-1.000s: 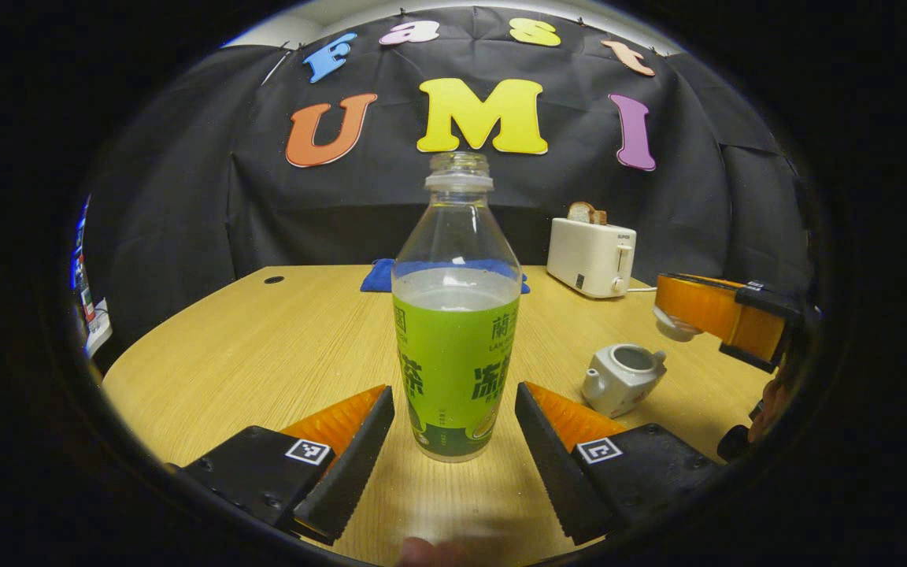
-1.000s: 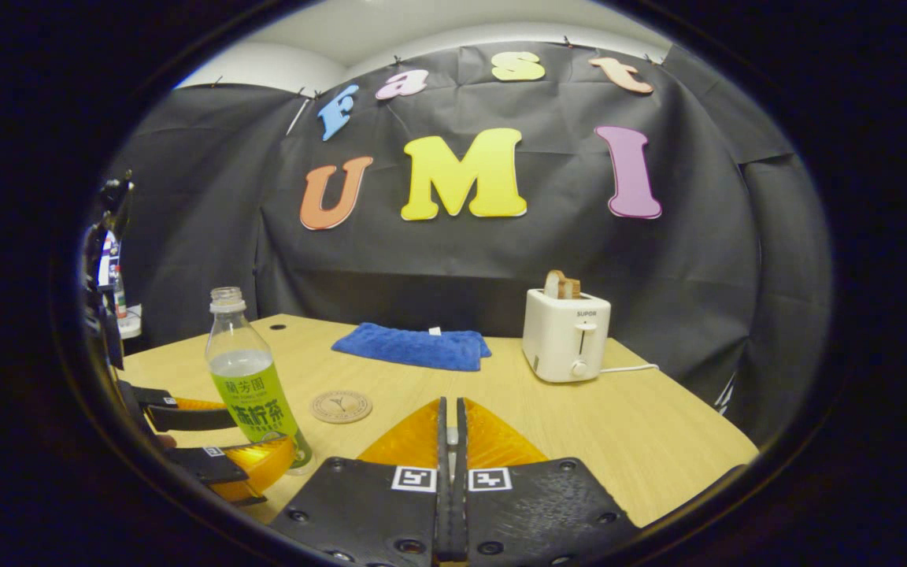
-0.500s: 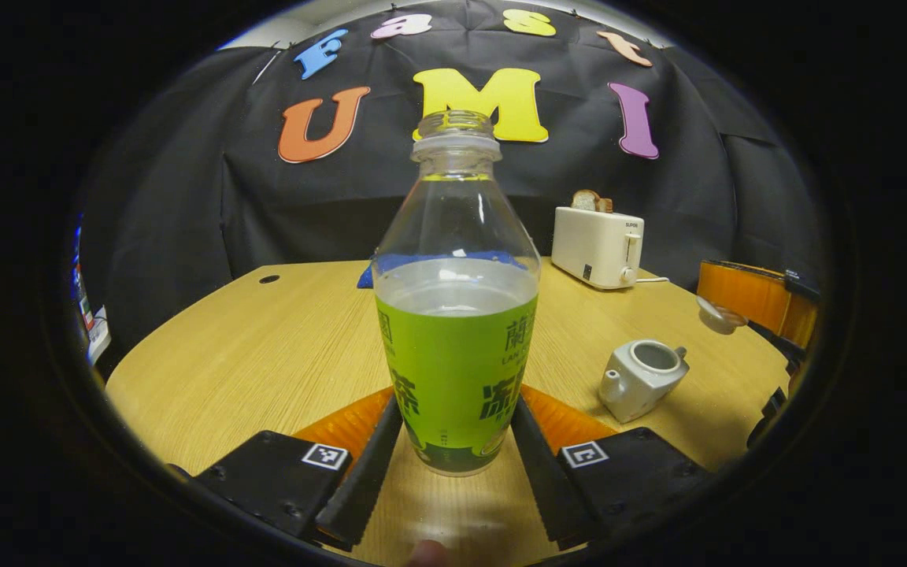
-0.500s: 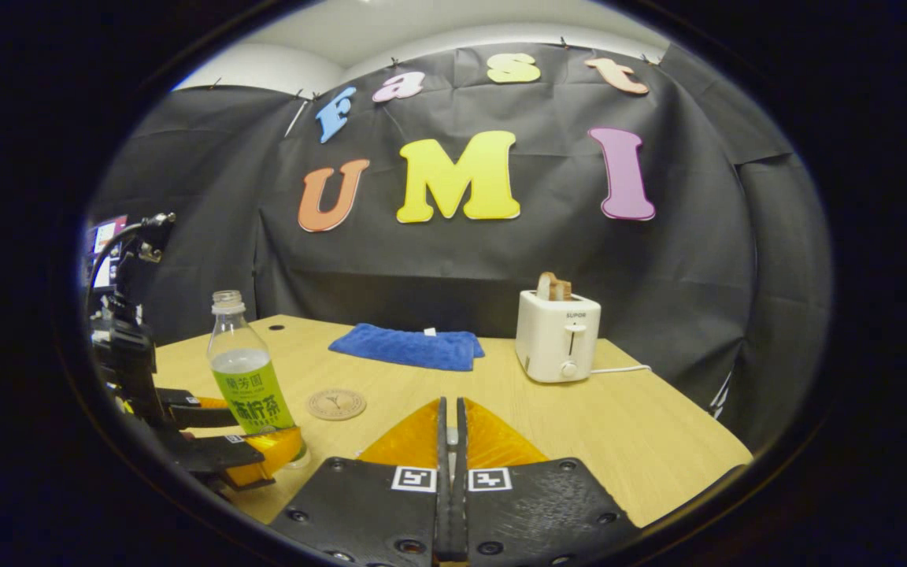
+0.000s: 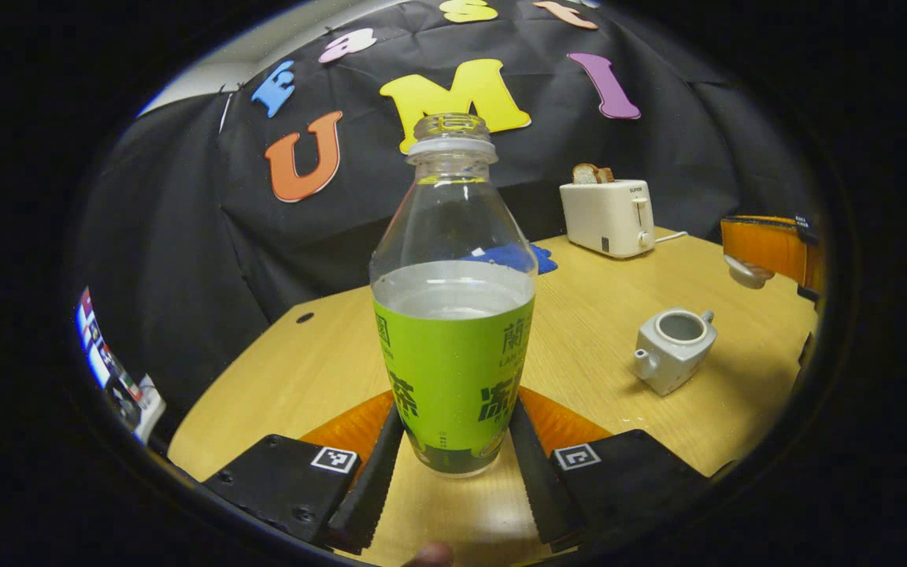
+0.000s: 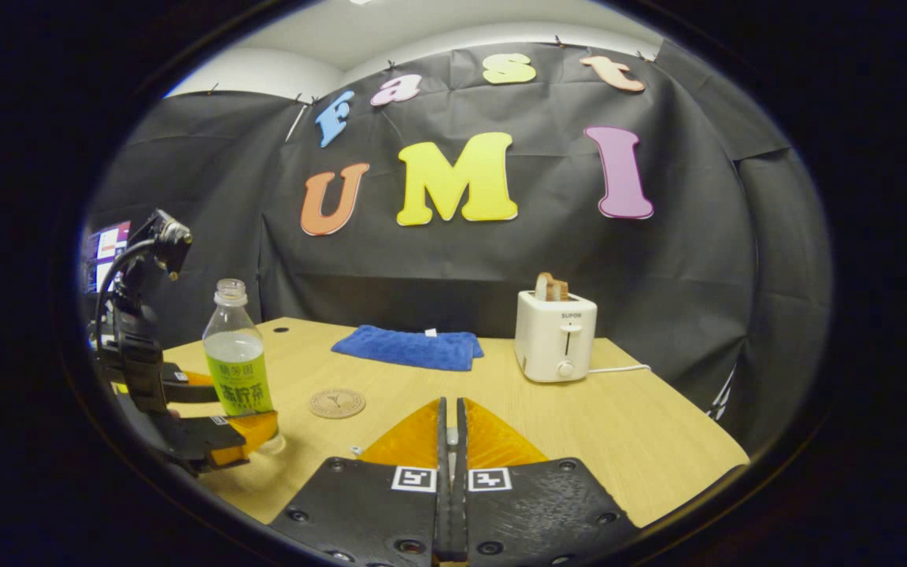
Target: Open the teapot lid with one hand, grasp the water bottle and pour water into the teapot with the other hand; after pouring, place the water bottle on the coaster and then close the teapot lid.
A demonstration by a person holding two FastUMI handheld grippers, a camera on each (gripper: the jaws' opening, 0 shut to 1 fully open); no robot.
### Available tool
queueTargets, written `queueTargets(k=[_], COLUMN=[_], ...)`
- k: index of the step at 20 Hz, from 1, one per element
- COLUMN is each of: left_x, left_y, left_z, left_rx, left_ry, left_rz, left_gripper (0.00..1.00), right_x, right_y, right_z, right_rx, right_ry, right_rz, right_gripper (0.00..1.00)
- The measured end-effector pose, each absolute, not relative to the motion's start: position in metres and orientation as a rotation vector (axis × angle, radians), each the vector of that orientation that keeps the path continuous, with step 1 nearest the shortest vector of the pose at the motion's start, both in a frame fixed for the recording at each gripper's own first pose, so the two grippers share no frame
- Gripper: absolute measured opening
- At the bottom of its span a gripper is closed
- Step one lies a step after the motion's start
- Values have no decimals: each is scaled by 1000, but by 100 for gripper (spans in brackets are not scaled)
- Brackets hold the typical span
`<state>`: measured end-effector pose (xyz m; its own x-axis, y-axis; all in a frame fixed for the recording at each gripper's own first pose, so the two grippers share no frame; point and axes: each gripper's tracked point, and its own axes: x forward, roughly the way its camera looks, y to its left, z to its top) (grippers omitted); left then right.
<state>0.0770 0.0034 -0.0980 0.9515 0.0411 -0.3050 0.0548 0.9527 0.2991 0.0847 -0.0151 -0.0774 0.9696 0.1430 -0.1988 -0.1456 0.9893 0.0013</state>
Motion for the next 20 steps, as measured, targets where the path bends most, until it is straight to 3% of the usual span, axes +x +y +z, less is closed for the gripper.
queueTargets(k=[8,20], left_x=[71,91], left_y=[47,34], left_z=[-73,-58], left_rx=[725,1271], left_ry=[372,413], left_rz=[74,40], left_gripper=[75,75], right_x=[74,64], right_y=[-44,-79], right_z=[-78,-98], right_rx=[-6,2], right_ry=[203,238], right_rz=[137,127], right_gripper=[0,0])
